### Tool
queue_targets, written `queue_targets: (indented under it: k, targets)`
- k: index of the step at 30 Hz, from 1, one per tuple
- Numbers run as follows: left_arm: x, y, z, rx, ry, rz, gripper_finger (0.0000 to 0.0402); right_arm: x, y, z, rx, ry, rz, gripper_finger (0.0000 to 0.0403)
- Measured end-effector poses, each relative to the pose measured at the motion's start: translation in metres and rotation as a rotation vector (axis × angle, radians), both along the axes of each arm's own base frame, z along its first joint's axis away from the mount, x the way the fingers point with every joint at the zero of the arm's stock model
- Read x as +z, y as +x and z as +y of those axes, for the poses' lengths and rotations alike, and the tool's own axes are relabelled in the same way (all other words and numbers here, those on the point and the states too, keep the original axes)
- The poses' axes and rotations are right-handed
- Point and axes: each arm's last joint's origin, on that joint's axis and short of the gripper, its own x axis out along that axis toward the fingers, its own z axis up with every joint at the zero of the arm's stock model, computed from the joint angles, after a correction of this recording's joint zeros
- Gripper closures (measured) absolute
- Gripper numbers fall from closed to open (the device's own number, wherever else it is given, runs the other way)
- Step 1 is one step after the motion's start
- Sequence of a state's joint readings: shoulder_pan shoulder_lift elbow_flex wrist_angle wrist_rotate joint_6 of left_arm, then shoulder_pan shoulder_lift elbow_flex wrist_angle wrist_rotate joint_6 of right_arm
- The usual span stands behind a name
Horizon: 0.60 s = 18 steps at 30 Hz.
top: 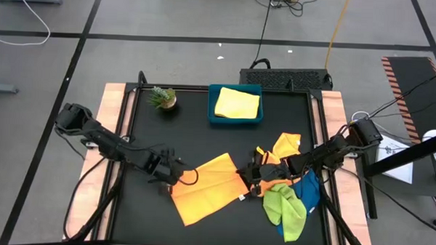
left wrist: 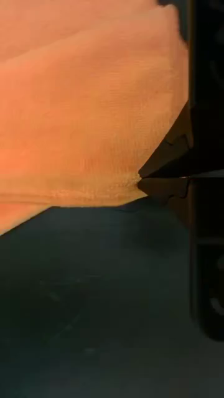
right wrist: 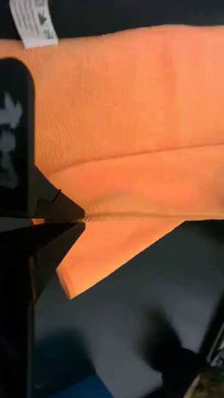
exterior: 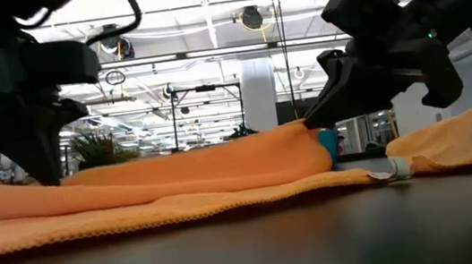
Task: Fold microfiber towels
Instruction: Fold the left orange microfiber cloth
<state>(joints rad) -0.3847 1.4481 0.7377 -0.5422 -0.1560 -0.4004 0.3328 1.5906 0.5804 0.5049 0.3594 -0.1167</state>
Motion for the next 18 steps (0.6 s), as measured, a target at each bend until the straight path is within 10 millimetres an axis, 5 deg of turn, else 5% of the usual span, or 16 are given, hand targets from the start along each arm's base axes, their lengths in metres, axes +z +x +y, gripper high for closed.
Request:
queue_targets:
  k: [4, 9, 18]
  targets:
    - [-0.004, 0.006, -0.002, -0.04, -0.136, -0.041, 0.0401, -0.003, -0.001, 0.003, 0.045, 0.071, 0.026, 0.0402]
    - [0.007, 0.013, -0.031, -0.183, -0.305, -0.201, 0.0401, -0.003, -0.003, 0.009, 0.107, 0.142, 0.047, 0.0402]
    - [0.012, 0.0, -0.053, -0.176, -0.302, -0.231, 0.0401, -0.003, -0.003, 0.01, 0.128, 0.155, 0.048, 0.0402]
